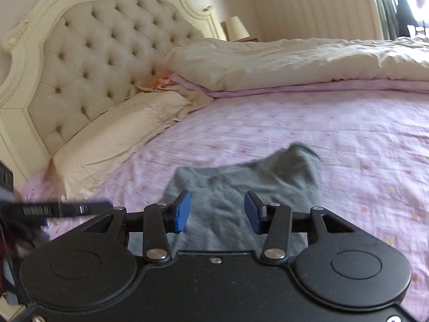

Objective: Fold small clothes

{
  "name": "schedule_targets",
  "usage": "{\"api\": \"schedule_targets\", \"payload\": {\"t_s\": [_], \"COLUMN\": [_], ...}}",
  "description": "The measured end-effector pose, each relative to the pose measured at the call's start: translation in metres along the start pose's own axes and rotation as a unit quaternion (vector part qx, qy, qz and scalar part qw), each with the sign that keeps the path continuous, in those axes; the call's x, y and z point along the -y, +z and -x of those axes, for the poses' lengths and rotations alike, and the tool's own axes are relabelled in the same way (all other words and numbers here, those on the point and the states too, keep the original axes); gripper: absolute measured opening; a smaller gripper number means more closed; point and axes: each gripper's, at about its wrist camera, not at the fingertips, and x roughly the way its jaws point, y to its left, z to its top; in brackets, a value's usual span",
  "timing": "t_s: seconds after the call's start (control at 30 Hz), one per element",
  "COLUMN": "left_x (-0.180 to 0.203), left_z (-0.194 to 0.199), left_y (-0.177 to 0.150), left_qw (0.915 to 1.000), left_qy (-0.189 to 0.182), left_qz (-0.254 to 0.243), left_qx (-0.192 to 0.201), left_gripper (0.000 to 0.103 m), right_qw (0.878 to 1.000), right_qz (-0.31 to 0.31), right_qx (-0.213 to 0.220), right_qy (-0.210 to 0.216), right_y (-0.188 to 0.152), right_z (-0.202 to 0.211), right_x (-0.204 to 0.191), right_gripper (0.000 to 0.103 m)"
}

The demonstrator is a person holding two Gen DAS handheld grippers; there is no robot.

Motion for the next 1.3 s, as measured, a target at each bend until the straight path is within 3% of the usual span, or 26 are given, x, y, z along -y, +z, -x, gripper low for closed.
{"api": "schedule_targets", "payload": {"t_s": [0.17, 0.3, 0.4, 0.53, 0.63, 0.73, 0.87, 1.0, 1.1, 1.23, 1.3], "left_x": [0.031, 0.03, 0.016, 0.011, 0.005, -0.007, -0.011, -0.003, 0.004, 0.004, -0.002], "left_z": [-0.03, -0.06, -0.072, -0.057, -0.054, -0.054, -0.065, -0.074, -0.081, -0.083, -0.085], "left_y": [0.001, -0.027, -0.056, -0.071, -0.065, -0.057, -0.051, -0.051, -0.054, -0.059, -0.061], "left_qw": [0.9994, 0.9976, 0.9935, 0.9949, 0.9962, 0.9955, 0.9909, 0.9883, 0.9822, 0.9792, 0.9733], "left_qy": [-0.012, 0.012, 0.029, 0.023, 0.01, -0.03, -0.05, -0.075, -0.111, -0.122, -0.138], "left_qz": [-0.032, -0.037, -0.032, -0.053, -0.02, 0.049, 0.099, 0.105, 0.119, 0.135, 0.16], "left_qx": [-0.001, -0.057, -0.105, -0.082, -0.084, -0.075, -0.076, -0.08, -0.095, -0.09, -0.09], "left_gripper": [0.1, 0.1, 0.099, 0.1, 0.099, 0.099, 0.099, 0.1, 0.1, 0.1, 0.1], "right_qw": [0.999, 0.996, 0.994, 0.994, 0.997, 0.999, 0.997, 0.992, 0.984, 0.973, 0.969], "right_qz": [0.027, 0.062, 0.075, 0.076, 0.044, -0.004, -0.073, -0.119, -0.164, -0.202, -0.211], "right_qx": [-0.021, -0.056, -0.078, -0.08, -0.054, -0.017, 0.006, -0.008, -0.022, -0.045, -0.05], "right_qy": [-0.011, -0.017, 0.002, 0.024, 0.032, 0.033, 0.031, 0.039, 0.063, 0.099, 0.115], "right_y": [-0.028, -0.058, -0.073, -0.072, -0.058, -0.04, -0.02, -0.008, -0.006, -0.009, -0.013], "right_z": [-0.003, -0.01, -0.008, 0.003, 0.014, 0.025, 0.023, -0.002, -0.027, -0.059, -0.071], "right_x": [0.001, -0.002, -0.005, -0.001, 0.014, 0.038, 0.076, 0.106, 0.128, 0.147, 0.152], "right_gripper": [0.055, 0.055, 0.055, 0.054, 0.057, 0.071, 0.074, 0.078, 0.078, 0.079, 0.078]}}
